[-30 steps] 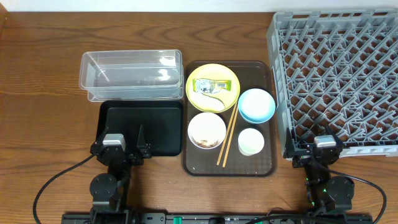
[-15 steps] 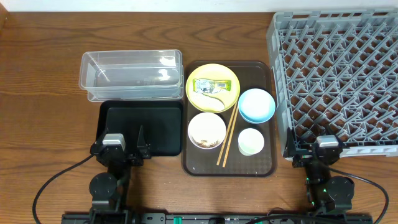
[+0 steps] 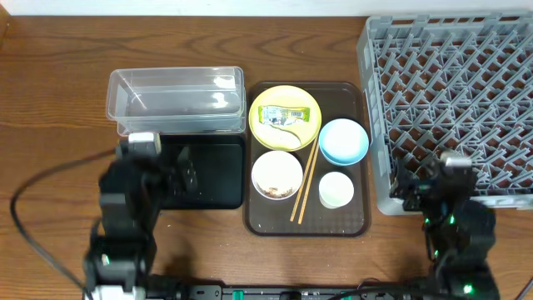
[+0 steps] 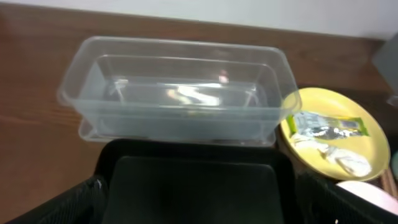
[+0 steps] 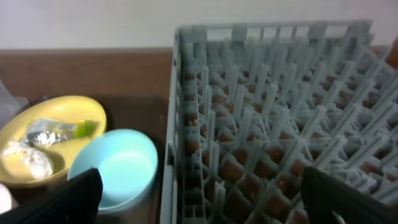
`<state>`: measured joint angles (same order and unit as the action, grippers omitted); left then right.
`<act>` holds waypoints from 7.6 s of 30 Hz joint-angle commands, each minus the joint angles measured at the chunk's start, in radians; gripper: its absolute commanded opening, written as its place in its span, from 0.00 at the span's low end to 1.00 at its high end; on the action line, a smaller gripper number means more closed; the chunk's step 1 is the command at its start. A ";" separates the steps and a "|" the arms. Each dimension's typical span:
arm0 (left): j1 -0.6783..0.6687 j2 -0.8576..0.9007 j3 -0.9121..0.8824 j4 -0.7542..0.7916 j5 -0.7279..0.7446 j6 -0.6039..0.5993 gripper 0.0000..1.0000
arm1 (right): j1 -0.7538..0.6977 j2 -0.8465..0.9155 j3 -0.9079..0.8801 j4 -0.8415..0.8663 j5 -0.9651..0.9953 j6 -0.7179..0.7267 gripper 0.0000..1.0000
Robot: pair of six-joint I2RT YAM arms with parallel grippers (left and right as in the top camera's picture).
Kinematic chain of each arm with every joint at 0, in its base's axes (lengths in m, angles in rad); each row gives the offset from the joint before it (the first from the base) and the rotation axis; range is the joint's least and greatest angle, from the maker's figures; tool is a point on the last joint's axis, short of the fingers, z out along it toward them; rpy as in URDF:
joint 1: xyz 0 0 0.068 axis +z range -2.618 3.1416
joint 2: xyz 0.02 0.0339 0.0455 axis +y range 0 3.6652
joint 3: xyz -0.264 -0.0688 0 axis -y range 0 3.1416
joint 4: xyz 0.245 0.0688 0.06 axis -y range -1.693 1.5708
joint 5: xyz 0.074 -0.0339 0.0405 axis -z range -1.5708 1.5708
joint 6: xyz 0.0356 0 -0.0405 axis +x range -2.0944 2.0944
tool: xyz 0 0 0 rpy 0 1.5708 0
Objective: Sort waste into correct bins and load items into the dishwasher rack
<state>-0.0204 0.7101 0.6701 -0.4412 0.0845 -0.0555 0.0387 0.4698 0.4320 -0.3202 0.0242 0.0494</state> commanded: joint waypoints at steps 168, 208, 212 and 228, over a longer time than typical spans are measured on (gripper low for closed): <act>-0.290 0.908 0.648 -0.029 -0.058 0.037 0.06 | 0.008 0.401 0.277 -0.169 0.020 0.017 0.99; -0.576 0.977 0.594 -0.324 0.132 -0.243 0.61 | 0.008 0.401 0.277 -0.170 0.020 0.017 0.99; -0.638 1.052 0.594 -0.320 0.132 -0.310 0.60 | 0.008 0.401 0.277 -0.170 0.020 0.017 0.99; -0.745 1.230 0.594 -0.277 0.132 -0.324 0.41 | 0.008 0.401 0.277 -0.170 0.020 0.017 0.99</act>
<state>-0.7513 1.9202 1.2701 -0.7128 0.2291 -0.3706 0.0387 0.8749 0.6910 -0.4900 0.0414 0.0528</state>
